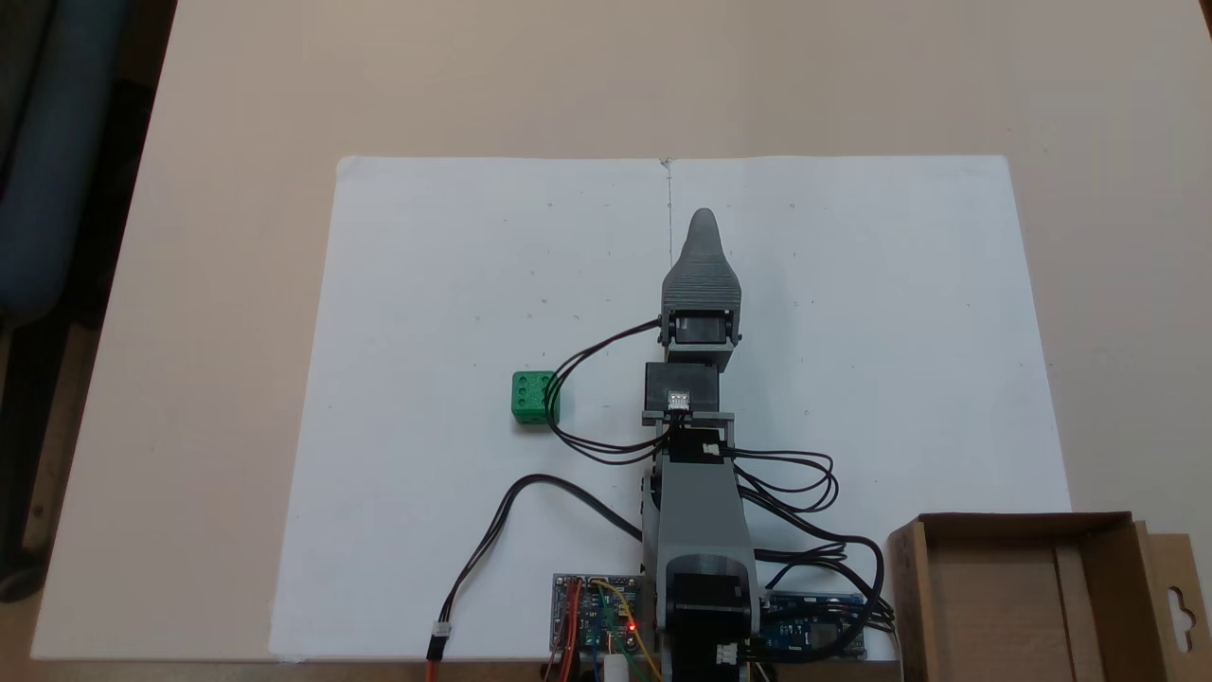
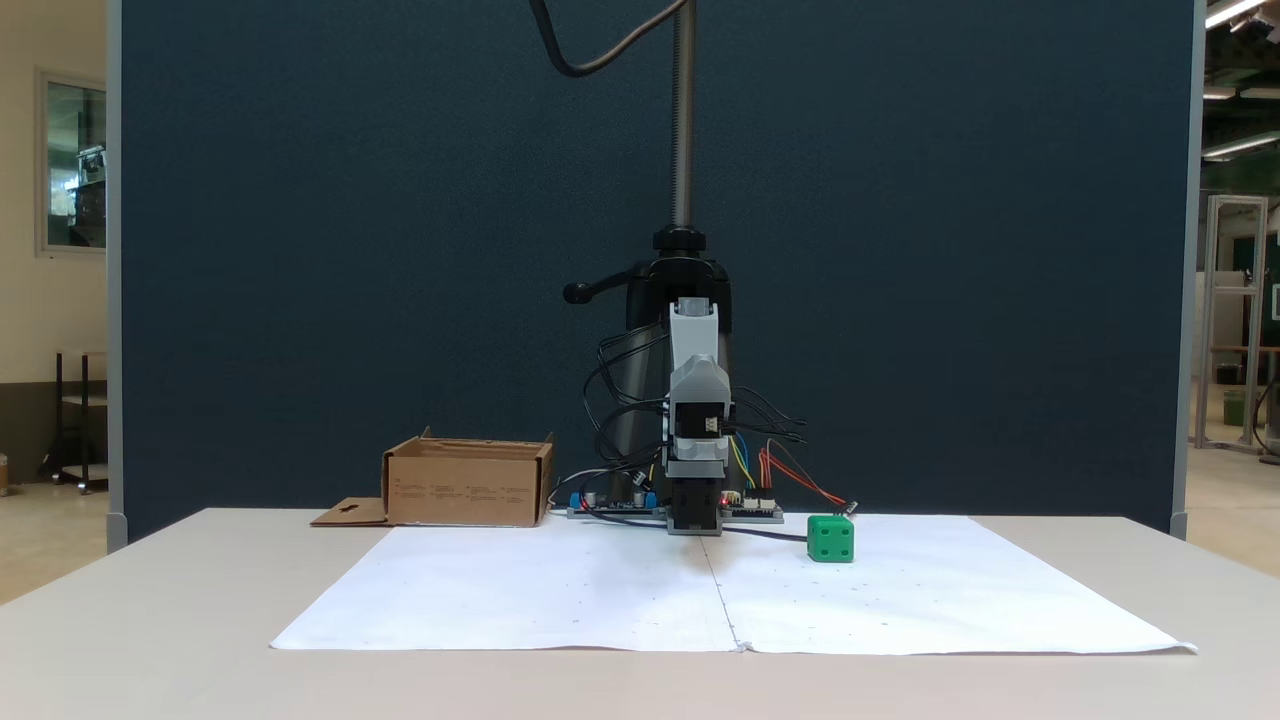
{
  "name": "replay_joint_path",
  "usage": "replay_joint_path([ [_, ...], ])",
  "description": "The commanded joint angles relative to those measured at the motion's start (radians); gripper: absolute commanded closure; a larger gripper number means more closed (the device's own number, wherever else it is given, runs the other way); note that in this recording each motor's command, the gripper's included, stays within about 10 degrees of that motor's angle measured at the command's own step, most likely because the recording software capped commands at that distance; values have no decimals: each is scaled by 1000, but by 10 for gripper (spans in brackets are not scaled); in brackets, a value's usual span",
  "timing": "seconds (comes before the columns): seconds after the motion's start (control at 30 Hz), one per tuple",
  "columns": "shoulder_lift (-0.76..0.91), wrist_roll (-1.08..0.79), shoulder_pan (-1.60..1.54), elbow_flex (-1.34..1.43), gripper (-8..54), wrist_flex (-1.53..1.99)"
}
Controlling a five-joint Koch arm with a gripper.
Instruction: Grasp a green dice and put it in the bin.
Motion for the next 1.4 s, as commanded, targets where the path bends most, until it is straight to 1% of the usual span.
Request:
replay_joint_path([
  [0.0, 109, -84, 6, 51, 18, -91],
  [0.17, 107, -87, 6, 18, 25, -55],
  [0.37, 109, -87, 11, -101, 25, 201],
  [0.67, 112, -86, 20, -348, 24, 787],
  [0.97, 107, -60, 34, -738, 22, 1391],
  [1.33, 107, 52, 48, -963, 24, 1986],
  [1.37, 109, 54, 43, -986, 24, 2083],
])
